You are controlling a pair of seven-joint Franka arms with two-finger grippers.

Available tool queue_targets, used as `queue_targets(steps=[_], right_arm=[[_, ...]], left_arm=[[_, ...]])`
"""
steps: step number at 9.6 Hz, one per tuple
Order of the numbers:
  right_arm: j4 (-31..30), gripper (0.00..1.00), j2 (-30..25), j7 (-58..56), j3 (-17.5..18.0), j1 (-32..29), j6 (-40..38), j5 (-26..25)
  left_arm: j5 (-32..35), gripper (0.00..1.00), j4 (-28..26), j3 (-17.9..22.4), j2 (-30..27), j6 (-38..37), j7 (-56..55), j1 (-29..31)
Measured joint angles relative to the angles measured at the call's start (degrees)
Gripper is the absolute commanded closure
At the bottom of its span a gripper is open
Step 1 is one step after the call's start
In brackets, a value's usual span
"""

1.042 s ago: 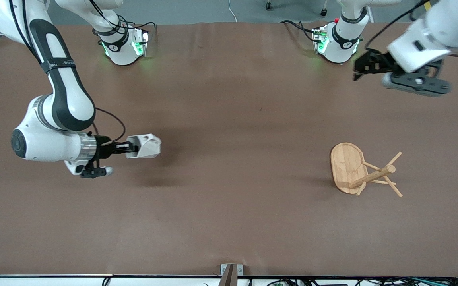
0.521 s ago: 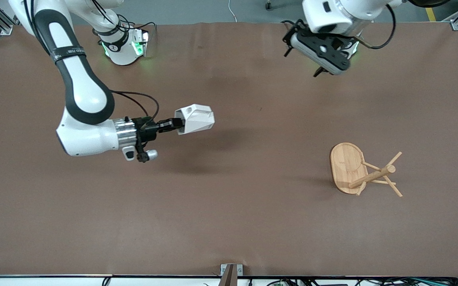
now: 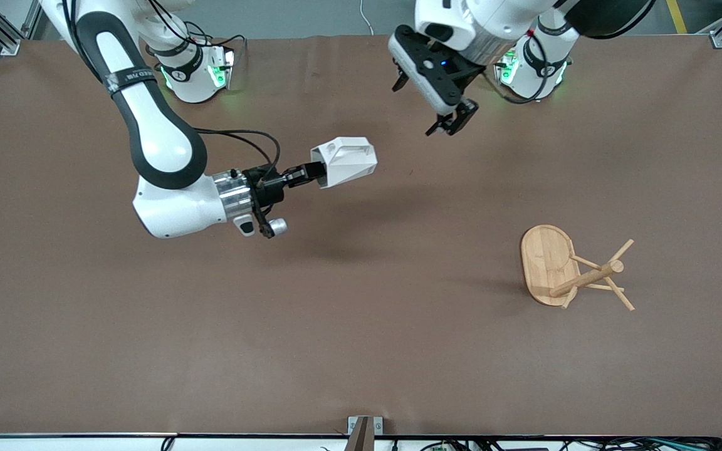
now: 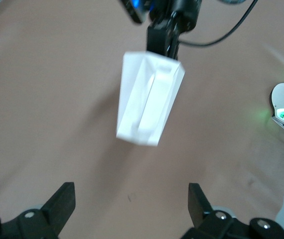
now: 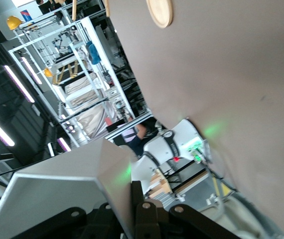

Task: Hang cup on rack
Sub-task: 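Lift the cup with the right gripper while the left gripper approaches it, then grasp the cup with the left gripper from the right gripper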

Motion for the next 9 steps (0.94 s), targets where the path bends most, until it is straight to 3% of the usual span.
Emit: queue_targets(steps=[3,9], right_arm=[[0.1,0.99,0.0,4.1,0.9,0.6,-0.1,5.2],[0.4,0.99,0.0,9.1,1.5,0.6,-1.8,5.8]], left_arm=[[0.0,0.0,0.0,-1.2,2.6,3.2,2.2,-0.2],[1.5,0.0,0.0,-1.5,5.7,5.2,2.5,-1.7]])
